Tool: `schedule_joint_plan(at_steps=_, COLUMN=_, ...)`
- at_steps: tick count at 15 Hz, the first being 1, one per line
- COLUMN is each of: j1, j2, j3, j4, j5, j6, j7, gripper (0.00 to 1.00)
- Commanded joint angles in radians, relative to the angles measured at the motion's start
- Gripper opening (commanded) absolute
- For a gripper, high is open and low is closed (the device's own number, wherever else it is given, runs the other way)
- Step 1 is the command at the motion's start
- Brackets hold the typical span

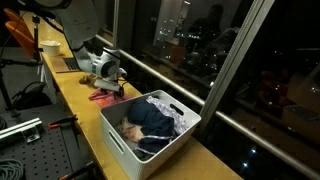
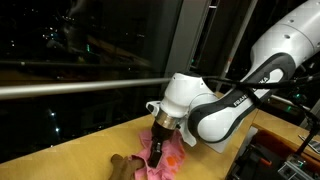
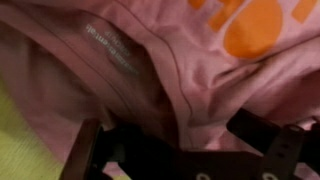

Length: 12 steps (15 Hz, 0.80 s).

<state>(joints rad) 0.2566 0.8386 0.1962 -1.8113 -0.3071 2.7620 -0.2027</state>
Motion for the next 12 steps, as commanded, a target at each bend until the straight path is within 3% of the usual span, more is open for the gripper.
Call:
schedule_joint_plan(at_steps=1, j1=-0.009, j2=0.020, j3=0.016, j4=0.031, j5=0.033, j6=-0.026, j7=-0.034, gripper=0.43)
schedule_joint_plan(at_steps=7, j1=-0.001, j2=-0.046, j3=0.009, j4=0.008, j5=0.029, j6=-0.044, j7=-0.020, gripper=0.01)
schedule_joint_plan(at_steps=12, j1=0.020, j2=-0.253, j3=-0.025, j4=-0.052, j5=0.005, j6=-0.117, j7=0.013, gripper=0.00)
